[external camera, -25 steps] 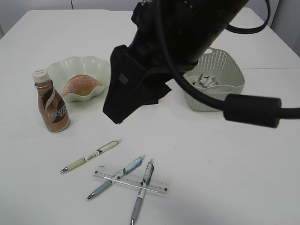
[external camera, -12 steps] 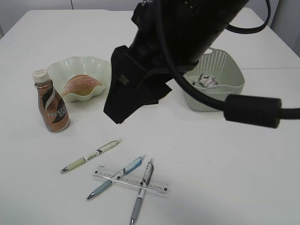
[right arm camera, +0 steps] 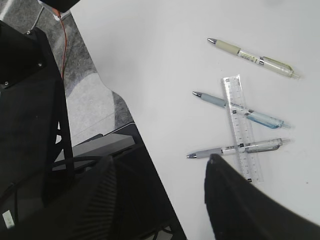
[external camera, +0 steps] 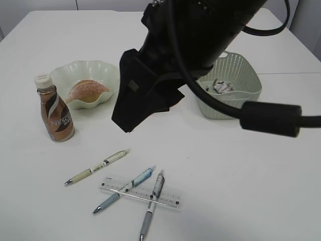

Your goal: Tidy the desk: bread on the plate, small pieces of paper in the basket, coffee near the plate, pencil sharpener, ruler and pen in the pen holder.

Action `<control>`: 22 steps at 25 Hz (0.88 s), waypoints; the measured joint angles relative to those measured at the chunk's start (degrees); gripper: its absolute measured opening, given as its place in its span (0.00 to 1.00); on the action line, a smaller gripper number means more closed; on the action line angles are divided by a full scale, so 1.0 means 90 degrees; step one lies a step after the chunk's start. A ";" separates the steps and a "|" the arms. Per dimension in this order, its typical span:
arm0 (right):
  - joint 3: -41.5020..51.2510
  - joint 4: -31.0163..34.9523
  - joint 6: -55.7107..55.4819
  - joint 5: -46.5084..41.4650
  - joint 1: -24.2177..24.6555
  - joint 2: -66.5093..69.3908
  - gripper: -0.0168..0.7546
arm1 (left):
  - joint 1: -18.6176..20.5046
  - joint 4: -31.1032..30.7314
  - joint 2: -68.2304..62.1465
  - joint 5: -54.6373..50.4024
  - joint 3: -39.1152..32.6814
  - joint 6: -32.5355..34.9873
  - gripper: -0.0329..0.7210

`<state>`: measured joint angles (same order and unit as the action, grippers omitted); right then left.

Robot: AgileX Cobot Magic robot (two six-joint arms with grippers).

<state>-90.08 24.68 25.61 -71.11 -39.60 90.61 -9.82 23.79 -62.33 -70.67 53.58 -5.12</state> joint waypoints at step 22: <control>0.0000 0.0413 0.0000 0.0000 0.0000 0.0000 0.56 | 0.0000 -0.0238 0.0000 0.0000 0.0000 0.0000 0.63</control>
<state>-90.08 28.39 25.61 -71.11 -39.60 90.61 -9.82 21.65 -62.33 -70.67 53.58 -5.12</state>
